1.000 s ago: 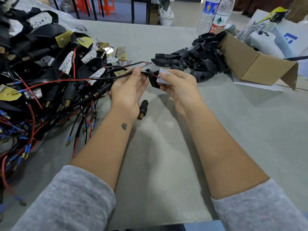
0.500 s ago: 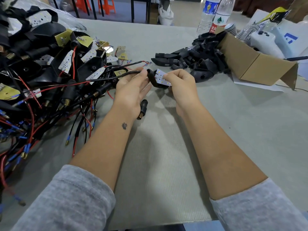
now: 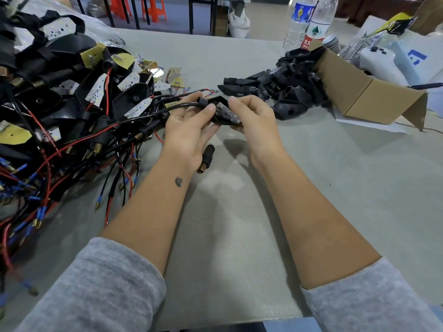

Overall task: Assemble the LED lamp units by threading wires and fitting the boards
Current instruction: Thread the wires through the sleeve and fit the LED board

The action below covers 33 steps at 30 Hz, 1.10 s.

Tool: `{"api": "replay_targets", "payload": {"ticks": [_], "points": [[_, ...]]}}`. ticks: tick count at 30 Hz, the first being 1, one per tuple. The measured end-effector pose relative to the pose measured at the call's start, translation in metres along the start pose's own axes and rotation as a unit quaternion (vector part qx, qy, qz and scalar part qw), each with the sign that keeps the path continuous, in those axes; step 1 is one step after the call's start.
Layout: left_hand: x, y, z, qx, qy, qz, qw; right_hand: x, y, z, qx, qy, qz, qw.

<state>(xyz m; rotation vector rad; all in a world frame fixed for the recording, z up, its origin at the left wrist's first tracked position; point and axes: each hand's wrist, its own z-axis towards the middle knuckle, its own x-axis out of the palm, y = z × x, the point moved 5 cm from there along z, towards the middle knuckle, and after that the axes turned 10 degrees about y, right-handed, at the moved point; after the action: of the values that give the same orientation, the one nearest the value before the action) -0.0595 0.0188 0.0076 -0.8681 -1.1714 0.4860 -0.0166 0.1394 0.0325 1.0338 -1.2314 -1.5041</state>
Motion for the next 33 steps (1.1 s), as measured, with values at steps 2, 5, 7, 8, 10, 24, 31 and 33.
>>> {"api": "replay_targets", "payload": {"ticks": [2,5,7,8,10,24,31,33], "points": [[-0.0003,0.0009,-0.0003,-0.002,0.001,-0.012,1.000,0.0014,0.0028,-0.0010,-0.025,0.006,-0.046,0.999],[-0.0005,0.0018,0.0000,-0.002,-0.002,-0.043,0.999,-0.0003,0.0040,-0.0001,-0.043,-0.014,-0.099,0.994],[0.0003,0.0017,0.0007,-0.002,0.004,-0.050,0.999,-0.0013,0.0037,0.0008,-0.045,-0.020,-0.122,0.991],[0.0009,0.0018,0.0009,-0.003,0.011,-0.048,0.999,-0.0014,0.0036,0.0010,-0.045,-0.021,-0.130,0.990],[0.0025,0.0017,0.0007,-0.005,0.025,-0.035,0.999,-0.0029,0.0038,0.0010,-0.045,-0.031,-0.137,0.989],[0.0073,0.0007,-0.0025,-0.039,0.056,0.003,0.998,-0.0072,0.0058,-0.0026,-0.092,-0.101,-0.176,0.975],[0.0053,-0.0012,-0.0033,-0.053,0.026,0.026,0.998,-0.0080,0.0081,-0.0031,-0.120,-0.084,-0.198,0.969],[0.0058,-0.0019,-0.0032,-0.069,0.019,0.041,0.997,-0.0070,0.0053,-0.0019,-0.097,-0.052,-0.169,0.979]]}}
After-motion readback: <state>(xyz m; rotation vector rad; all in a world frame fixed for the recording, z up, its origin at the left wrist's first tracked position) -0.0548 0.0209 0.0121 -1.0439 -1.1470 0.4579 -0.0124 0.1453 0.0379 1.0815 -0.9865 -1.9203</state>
